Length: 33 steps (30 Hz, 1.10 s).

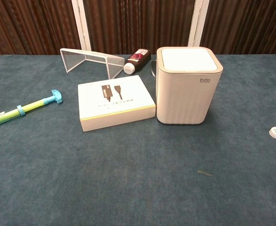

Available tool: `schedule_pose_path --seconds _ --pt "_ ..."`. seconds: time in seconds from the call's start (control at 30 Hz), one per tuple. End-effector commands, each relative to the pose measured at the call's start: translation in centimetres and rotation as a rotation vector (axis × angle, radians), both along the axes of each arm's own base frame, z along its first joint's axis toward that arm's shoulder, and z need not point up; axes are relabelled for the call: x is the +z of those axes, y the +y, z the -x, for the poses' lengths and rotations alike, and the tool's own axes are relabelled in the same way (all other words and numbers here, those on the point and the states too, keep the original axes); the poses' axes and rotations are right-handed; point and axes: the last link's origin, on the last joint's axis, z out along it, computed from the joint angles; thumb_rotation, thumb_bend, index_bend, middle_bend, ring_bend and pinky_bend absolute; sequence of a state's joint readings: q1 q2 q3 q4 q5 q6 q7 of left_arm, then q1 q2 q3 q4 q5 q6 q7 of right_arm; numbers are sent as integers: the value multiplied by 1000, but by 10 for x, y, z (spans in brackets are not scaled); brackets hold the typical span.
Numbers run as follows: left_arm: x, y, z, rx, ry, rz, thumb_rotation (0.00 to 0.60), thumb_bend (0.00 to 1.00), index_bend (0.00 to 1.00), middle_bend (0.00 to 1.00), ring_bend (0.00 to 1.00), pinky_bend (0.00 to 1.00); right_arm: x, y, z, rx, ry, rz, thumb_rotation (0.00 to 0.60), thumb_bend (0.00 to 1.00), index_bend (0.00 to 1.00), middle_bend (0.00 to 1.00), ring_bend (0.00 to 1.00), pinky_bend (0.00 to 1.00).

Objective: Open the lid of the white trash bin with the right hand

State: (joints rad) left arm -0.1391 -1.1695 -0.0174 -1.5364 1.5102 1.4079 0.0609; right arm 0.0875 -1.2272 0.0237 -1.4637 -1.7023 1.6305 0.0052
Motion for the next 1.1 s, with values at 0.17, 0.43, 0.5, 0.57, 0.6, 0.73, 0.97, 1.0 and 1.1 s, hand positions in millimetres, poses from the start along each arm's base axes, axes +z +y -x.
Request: schedule_pose_path --seconds 0.17,0.43,0.5,0.57,0.6,0.73,0.97,1.0,1.1 --pt "0 4 3 9 -14 8 600 604 385 245 150 314 4 -1 -41 19 63 -132 600 647 253 793 787 653" --pt "1 5 4 -19 -22 -4 600 605 394 255 149 319 5 -40 -91 18 58 -206 600 679 305 835 830 713" --pt "2 6 5 -15 -24 -10 600 606 394 255 150 320 3 -48 -101 17 61 -213 600 680 316 836 831 714" --pt "3 6 6 -11 -20 -12 600 606 395 255 150 320 1 -55 -110 11 63 -226 600 681 322 839 832 715" --pt "3 6 6 -11 -20 -11 600 606 396 255 150 320 0 -58 -113 7 66 -231 600 680 325 843 835 718" --pt "4 5 6 -13 -12 -12 600 607 402 257 149 320 -4 -71 -127 -21 97 -283 600 681 345 889 867 753" --pt "6 4 5 -20 1 -21 600 608 413 262 150 324 -11 -95 -155 -50 100 -314 600 681 360 893 870 756" --pt "6 4 5 -18 2 -24 600 608 413 262 149 324 -13 -98 -158 -54 104 -309 600 681 360 893 870 756" --pt "7 4 6 -14 6 -35 600 609 413 262 150 323 -20 -106 -165 -64 124 -289 600 680 365 893 870 756"
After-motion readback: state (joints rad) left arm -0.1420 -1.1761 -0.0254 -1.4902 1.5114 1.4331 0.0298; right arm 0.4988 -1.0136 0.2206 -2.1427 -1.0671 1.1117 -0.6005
